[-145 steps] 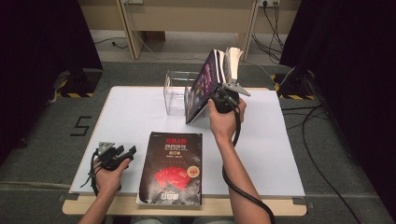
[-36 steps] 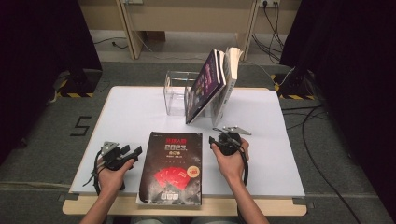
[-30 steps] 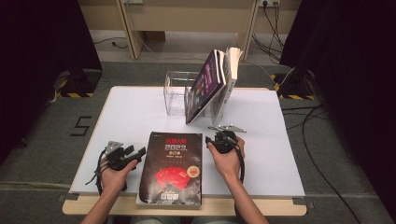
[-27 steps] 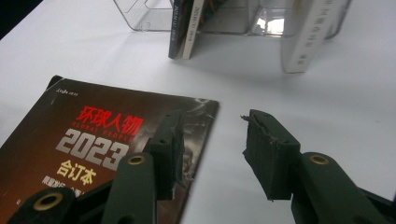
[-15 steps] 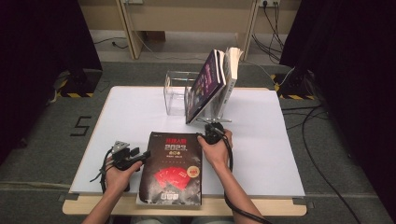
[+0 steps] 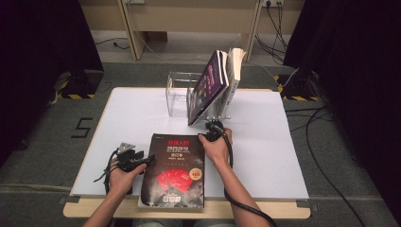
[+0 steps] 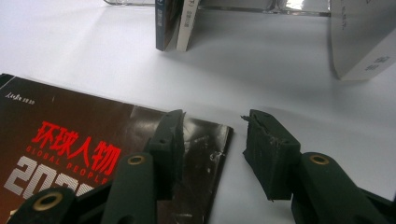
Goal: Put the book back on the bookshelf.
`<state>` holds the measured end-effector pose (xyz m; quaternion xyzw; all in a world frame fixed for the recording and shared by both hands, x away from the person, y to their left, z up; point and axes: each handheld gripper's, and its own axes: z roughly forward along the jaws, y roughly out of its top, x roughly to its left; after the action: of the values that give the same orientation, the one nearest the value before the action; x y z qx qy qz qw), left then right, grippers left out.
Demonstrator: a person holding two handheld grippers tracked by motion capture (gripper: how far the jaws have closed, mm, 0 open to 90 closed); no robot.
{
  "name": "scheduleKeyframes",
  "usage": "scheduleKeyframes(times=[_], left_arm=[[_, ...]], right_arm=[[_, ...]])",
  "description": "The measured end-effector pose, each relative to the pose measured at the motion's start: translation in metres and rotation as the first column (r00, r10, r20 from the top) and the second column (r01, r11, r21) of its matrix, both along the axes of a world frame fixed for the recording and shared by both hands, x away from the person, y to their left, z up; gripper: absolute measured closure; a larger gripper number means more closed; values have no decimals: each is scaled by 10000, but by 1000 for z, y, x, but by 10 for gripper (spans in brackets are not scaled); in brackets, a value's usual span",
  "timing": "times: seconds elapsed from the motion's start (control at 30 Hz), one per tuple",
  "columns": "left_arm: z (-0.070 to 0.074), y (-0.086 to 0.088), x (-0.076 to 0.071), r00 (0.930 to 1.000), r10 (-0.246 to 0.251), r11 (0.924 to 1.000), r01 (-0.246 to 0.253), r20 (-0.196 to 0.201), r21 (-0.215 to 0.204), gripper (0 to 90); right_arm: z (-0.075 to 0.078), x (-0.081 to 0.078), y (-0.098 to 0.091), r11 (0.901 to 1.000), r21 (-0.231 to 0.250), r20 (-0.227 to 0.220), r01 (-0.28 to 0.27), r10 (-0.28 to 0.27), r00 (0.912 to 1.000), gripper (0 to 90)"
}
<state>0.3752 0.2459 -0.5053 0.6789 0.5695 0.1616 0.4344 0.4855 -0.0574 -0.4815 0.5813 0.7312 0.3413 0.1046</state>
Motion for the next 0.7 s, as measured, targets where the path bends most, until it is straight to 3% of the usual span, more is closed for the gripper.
scheduleKeyframes(times=[0.4, 0.7], left_arm=[[0, -1, 0, 10000, 56, 10000, -56, -22, 24, 447], [0, -1, 0, 10000, 55, 10000, -55, -19, 57, 451]], right_arm=[[2, 11, 2, 10000, 36, -366, -80, 81, 9993, 567], [1, 14, 2, 9986, 38, -312, -518, 519, 9982, 566]])
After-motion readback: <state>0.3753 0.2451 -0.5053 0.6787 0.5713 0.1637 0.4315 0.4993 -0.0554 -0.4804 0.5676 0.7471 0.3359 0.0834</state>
